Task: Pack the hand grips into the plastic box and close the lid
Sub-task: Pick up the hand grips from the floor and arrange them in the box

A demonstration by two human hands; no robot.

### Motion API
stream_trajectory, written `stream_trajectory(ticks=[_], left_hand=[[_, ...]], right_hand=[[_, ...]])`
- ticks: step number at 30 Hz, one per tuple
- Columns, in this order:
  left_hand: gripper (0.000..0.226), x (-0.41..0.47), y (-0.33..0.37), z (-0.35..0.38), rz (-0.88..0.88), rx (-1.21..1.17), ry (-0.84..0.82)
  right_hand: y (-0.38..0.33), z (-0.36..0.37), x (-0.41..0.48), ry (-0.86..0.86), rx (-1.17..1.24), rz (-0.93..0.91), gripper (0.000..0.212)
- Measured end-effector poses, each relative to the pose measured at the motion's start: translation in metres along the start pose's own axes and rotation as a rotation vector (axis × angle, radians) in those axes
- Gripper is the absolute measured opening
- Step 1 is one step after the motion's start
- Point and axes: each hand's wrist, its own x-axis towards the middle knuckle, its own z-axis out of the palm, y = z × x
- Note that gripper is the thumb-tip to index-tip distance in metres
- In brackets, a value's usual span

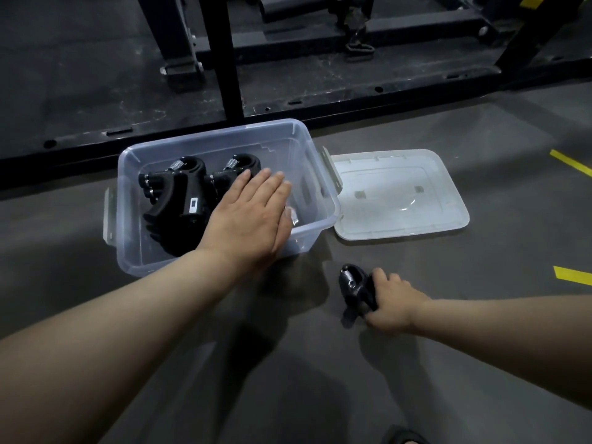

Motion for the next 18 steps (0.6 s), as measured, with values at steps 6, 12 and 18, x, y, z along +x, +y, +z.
stream_trajectory(ticks=[6,12,18], left_hand=[[0.055,-0.005,-0.011,0.000,-0.064,-0.034,-0.009],[0.050,-0.006,-0.009,0.002,-0.086,-0.068,0.026],[0.046,-0.007,-0.009,0.000,-0.144,-0.080,0.059]], right_hand=[[-0.002,-0.055,0.011,-0.006,1.020,0.131,0.026],[-0.062,-0.152,-0.004,0.343,1.223,-0.287,0.023],[-0.133,-0.195,-0.020,0.160,0.958,-0.460,0.012]])
